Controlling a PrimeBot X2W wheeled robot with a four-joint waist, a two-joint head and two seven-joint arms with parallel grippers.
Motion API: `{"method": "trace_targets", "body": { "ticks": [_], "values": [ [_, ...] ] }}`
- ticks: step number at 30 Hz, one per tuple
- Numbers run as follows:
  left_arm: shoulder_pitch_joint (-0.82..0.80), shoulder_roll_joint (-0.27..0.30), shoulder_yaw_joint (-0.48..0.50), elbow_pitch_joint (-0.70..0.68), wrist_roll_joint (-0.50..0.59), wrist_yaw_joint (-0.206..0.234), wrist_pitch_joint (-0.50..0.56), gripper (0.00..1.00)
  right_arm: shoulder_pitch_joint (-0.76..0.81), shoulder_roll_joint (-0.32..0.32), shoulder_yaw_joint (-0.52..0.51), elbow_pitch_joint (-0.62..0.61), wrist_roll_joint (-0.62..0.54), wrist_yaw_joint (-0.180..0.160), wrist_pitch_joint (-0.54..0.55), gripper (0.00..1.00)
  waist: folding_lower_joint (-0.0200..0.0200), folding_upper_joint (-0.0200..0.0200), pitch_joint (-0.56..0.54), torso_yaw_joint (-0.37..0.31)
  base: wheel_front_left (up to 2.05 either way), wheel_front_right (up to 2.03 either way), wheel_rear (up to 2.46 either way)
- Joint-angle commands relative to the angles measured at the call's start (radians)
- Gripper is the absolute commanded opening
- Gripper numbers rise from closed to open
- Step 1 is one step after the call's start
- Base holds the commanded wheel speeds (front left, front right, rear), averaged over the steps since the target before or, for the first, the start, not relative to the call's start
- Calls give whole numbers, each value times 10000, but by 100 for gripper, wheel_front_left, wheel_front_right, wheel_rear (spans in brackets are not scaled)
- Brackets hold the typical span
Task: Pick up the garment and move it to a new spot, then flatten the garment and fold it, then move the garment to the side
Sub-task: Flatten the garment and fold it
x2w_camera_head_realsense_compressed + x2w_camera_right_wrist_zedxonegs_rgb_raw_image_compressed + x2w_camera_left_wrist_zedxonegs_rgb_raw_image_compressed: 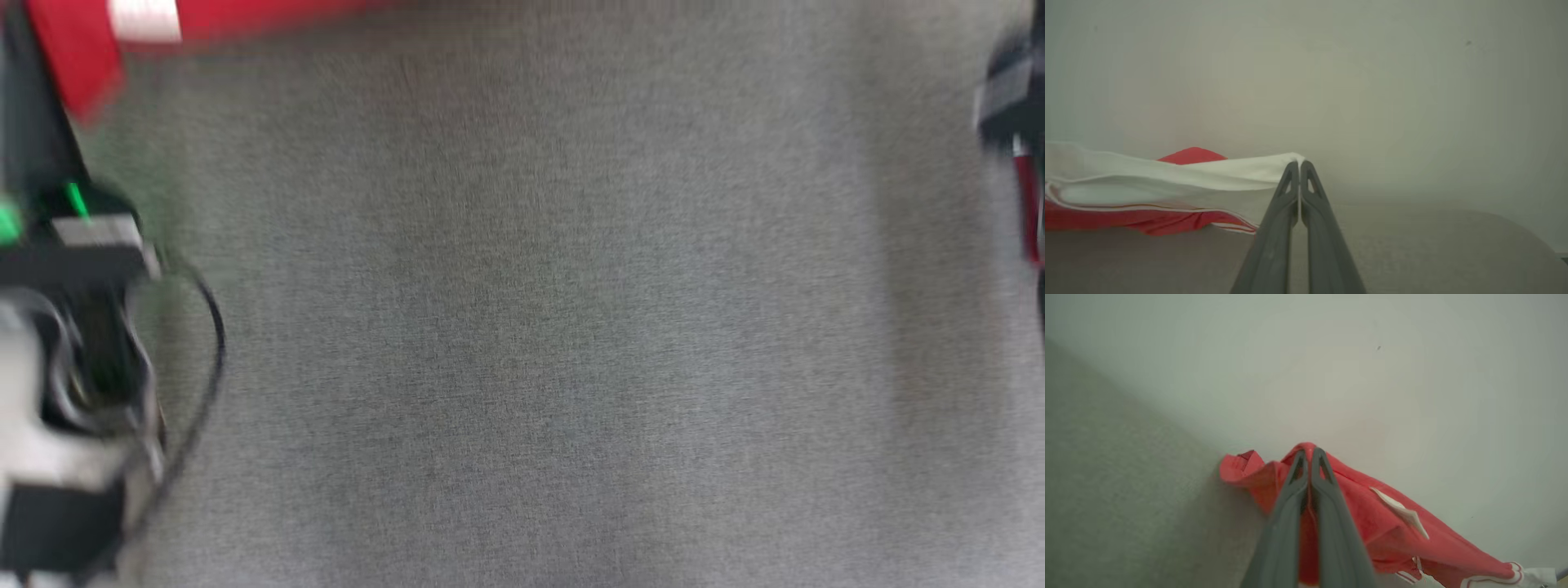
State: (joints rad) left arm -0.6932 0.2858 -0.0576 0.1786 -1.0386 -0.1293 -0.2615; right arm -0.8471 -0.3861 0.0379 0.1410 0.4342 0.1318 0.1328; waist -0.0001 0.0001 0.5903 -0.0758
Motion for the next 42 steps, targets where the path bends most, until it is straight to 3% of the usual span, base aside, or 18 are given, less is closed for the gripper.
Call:
{"method": "trace_targets", "body": {
  "ticks": [1,6,12,19,27,31,35,42],
  "values": [
    [762,-142,-25,61,-44,-9,-45,0,877,127,-395,-532,198,-24,543,0,1,-1,-964,83,0,0,0],
    [2731,-309,-402,414,-373,11,-17,0,3958,970,-1611,-2298,355,-24,3026,0,1,-1,-2060,75,0,0,0],
    [4205,-363,-693,567,-337,56,55,0,6572,1799,-1950,-3935,-56,-24,5644,0,1,-1,-3017,-24,0,0,0],
    [5333,-470,-778,441,44,250,-6,0,8347,2163,-1864,-4882,-113,-24,7391,0,1,-1,-3578,-85,0,0,0],
    [6791,-602,-709,-23,573,845,-28,0,10384,2487,-2078,-5833,526,-24,9301,0,1,-1,-3971,-84,0,0,0],
    [7299,-807,-595,-355,795,1236,-42,0,10713,2732,-2215,-5782,375,-24,9464,0,1,-1,-4016,-60,0,0,0],
    [7650,-1389,59,-918,1000,1542,-56,0,10627,2941,-2307,-5649,366,-24,9033,0,1,-1,-4047,16,0,0,0],
    [7638,-2285,1869,-2218,1549,1341,-61,0,9513,3254,-3035,-5424,171,-25,6877,0,1,-1,-4087,175,0,0,0]
  ]
}}
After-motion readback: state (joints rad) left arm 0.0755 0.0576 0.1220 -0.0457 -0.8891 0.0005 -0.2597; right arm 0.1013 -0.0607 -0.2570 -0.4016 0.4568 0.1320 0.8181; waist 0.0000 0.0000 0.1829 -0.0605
